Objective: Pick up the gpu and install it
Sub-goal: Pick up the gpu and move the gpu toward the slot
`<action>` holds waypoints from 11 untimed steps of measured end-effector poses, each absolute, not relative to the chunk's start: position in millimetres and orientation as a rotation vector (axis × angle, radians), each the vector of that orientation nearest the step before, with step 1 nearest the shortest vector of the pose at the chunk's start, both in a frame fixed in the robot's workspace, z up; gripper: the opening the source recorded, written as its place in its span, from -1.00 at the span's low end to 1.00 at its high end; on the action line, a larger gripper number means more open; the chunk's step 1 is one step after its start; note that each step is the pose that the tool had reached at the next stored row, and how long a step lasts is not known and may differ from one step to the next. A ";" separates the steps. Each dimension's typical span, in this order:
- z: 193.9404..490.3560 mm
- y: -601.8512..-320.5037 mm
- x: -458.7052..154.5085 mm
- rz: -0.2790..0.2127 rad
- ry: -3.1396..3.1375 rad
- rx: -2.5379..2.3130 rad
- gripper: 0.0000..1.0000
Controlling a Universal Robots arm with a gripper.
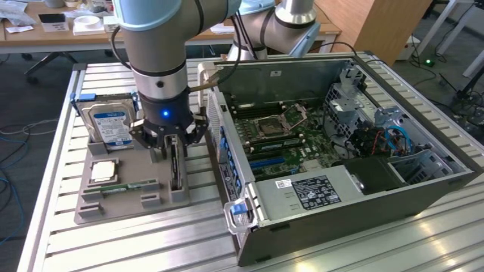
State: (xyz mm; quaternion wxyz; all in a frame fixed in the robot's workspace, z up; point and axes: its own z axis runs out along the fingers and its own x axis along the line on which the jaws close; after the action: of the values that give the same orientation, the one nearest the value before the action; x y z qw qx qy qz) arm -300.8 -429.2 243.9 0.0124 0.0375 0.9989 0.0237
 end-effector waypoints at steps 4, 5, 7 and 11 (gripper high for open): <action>243.0 -429.1 -301.8 0.074 3.114 0.116 -0.05; 242.2 -429.1 -301.9 0.074 3.114 0.116 -0.05; 240.3 -429.0 -302.0 0.074 3.114 0.117 -0.05; 240.0 -429.1 -302.0 0.073 3.114 0.117 -0.05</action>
State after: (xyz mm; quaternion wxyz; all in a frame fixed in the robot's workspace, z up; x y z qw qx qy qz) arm -302.0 -429.1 240.0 0.0123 0.0374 0.9989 0.0236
